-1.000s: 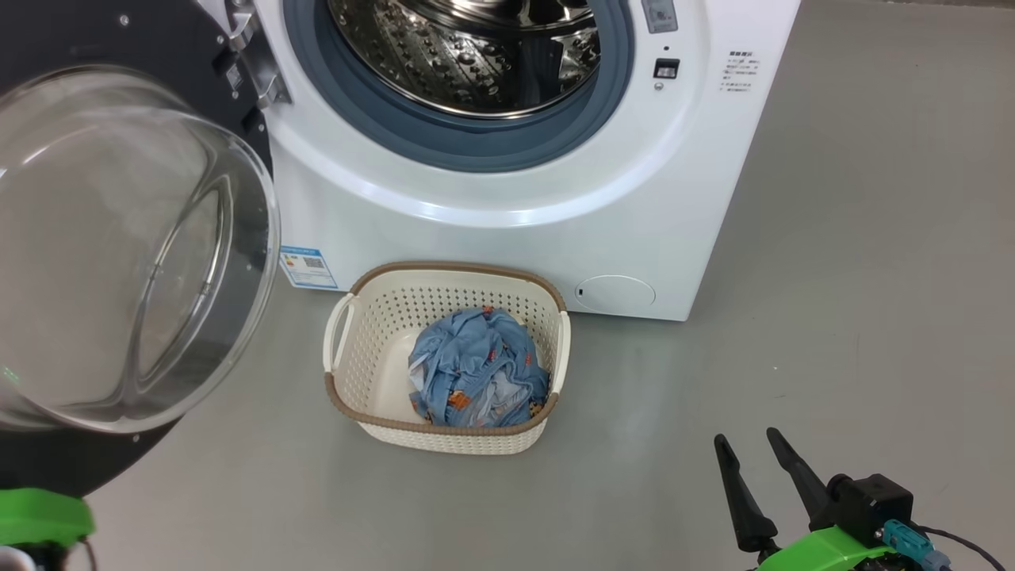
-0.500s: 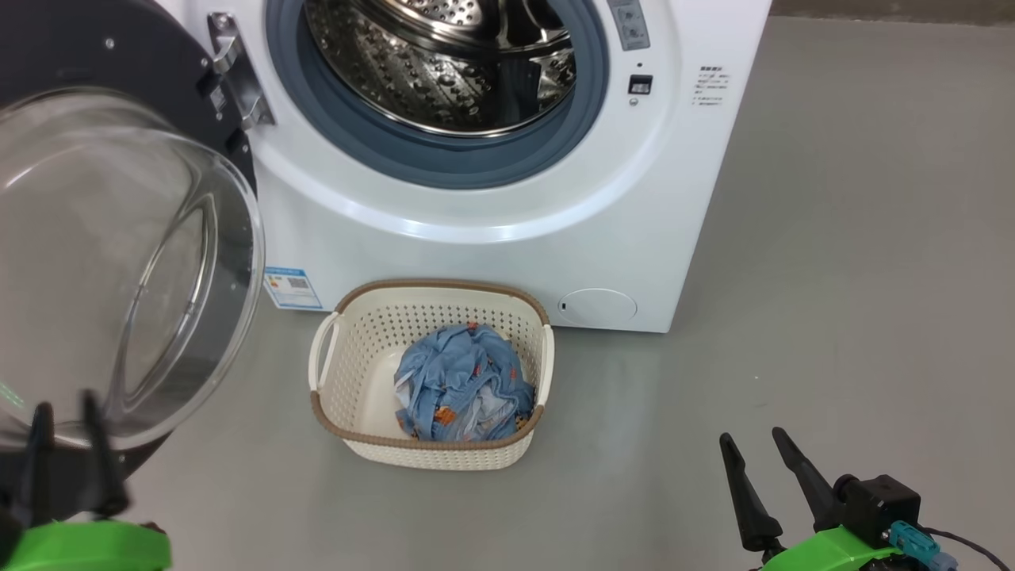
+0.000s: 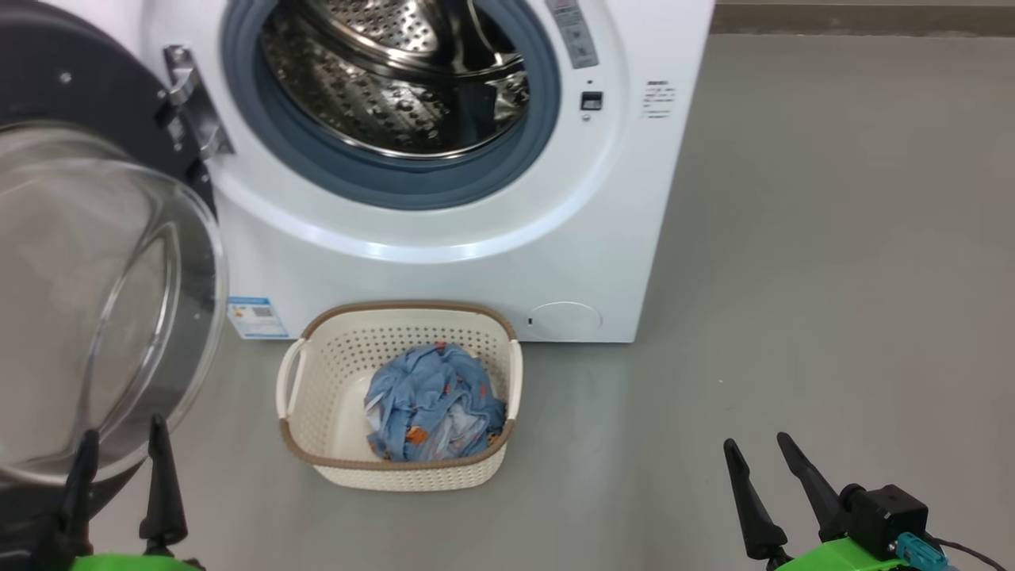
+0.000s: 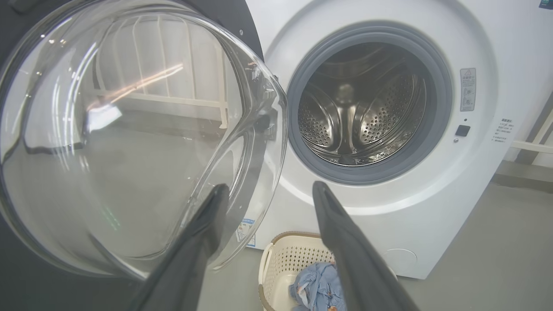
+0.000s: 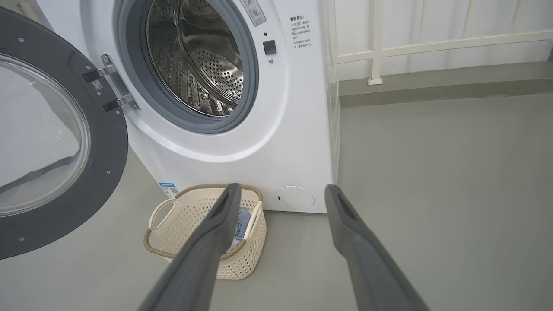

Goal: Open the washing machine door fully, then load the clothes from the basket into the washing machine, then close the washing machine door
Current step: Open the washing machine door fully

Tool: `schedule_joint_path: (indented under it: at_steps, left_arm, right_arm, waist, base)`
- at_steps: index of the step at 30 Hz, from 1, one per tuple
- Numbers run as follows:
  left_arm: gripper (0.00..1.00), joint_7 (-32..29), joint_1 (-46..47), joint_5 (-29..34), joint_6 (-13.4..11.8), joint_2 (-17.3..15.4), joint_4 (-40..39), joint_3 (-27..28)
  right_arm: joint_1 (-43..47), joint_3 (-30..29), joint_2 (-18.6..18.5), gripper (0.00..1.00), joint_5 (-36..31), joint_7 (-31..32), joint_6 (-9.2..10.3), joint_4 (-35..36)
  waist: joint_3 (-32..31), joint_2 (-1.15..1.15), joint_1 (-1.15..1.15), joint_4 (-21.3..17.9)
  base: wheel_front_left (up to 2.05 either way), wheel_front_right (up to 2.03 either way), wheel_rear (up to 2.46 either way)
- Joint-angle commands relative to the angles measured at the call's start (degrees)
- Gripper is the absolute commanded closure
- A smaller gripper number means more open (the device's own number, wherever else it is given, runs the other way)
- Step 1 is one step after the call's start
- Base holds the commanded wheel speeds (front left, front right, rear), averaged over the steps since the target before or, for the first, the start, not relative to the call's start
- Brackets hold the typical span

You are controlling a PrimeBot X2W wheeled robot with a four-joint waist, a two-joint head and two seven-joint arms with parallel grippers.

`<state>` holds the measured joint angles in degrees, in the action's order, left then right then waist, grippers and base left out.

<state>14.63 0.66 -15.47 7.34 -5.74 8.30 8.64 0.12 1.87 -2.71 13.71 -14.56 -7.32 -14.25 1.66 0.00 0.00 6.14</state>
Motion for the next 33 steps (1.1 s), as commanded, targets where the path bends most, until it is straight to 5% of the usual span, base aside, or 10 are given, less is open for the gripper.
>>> schedule_joint_path:
  at_steps: [1, 18, 33]
  left_arm:
    - [0.00, 0.4, 0.3, 0.1, 0.1, -1.1, -1.6, 2.0]
    - [0.00, 0.4, -3.9, 1.5, 0.1, -0.4, -2.4, 0.5]
    - [0.00, 0.4, -4.6, 1.3, 0.1, -0.5, -1.7, -1.4]
  right_arm:
    - [-0.4, 1.5, -0.2, 0.00, -0.6, -0.4, -0.17, 1.7]
    - [1.5, 2.4, -0.2, 0.00, -2.7, -0.4, -0.17, 6.8]
    - [1.4, 1.9, -0.2, 0.00, -3.1, -0.4, -0.17, 8.7]
  waist:
    - [-0.5, 0.00, 0.00, -1.3]
    - [-0.7, 0.00, 0.00, -6.5]
    - [-0.7, 0.00, 0.00, -5.3]
  base:
    - [0.00, 0.00, 0.00]
    - [0.00, 0.00, 0.00]
    - [0.00, 0.00, 0.00]
